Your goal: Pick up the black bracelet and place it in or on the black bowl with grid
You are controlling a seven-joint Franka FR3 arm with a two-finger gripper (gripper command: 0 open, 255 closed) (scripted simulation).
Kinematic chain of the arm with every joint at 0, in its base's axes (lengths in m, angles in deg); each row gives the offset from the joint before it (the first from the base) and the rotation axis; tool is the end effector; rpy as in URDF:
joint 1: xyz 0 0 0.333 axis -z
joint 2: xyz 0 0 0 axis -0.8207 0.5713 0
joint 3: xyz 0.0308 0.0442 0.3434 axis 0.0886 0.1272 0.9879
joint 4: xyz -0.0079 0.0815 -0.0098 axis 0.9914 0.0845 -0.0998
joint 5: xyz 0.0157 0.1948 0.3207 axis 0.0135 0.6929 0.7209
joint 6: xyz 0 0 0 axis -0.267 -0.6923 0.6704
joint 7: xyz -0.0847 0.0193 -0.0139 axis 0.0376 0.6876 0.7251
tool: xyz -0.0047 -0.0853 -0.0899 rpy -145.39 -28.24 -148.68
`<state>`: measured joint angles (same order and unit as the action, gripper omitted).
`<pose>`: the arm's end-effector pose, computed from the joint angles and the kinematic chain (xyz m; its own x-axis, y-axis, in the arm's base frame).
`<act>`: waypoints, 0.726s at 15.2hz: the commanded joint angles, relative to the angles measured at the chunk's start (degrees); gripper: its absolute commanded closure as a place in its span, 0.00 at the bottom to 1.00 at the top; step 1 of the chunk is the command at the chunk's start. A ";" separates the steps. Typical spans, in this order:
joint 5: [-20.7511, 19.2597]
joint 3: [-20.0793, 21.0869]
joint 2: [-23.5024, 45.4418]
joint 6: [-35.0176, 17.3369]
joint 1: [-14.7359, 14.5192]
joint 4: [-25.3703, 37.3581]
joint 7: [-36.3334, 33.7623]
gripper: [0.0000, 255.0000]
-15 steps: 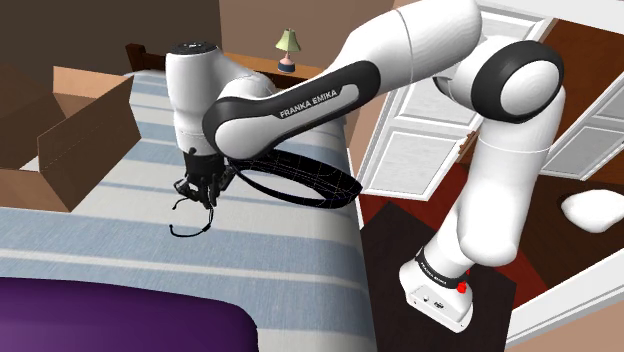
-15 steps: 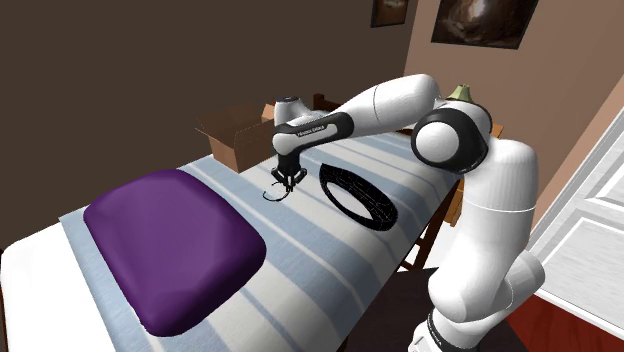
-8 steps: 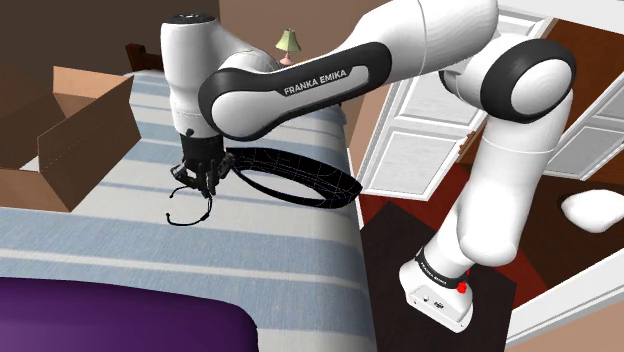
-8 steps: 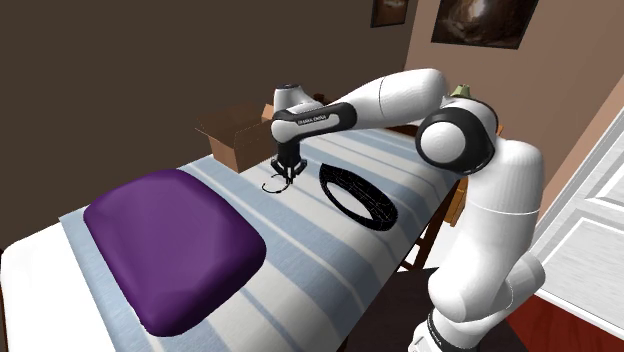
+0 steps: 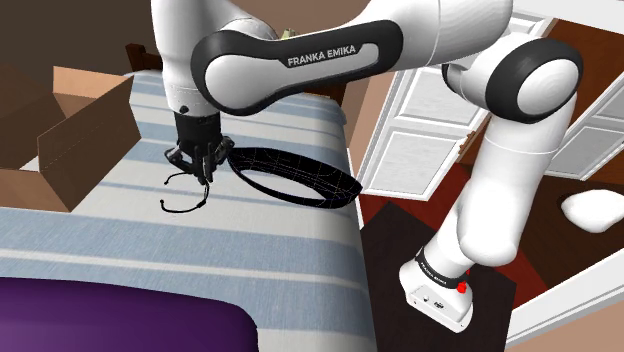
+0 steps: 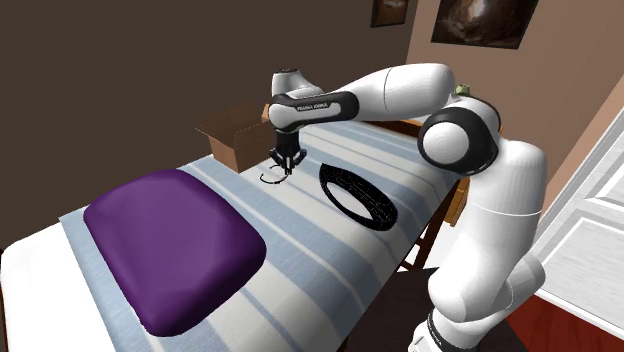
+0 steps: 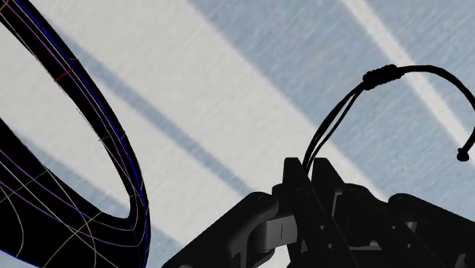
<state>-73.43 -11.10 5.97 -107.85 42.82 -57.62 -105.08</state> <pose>0.4958 0.3825 0.4987 0.9943 -0.1060 0.0092 -0.1056 -0.9937 -0.0381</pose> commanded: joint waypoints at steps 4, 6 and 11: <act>0.36 0.13 -0.55 3.04 -0.01 2.54 0.22 1.00; 2.40 -0.34 -4.37 1.92 2.37 -1.92 3.14 1.00; 7.01 -2.64 -13.03 0.23 7.06 -11.31 10.99 1.00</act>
<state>-67.57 -13.09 -4.89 -107.26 48.77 -66.62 -96.17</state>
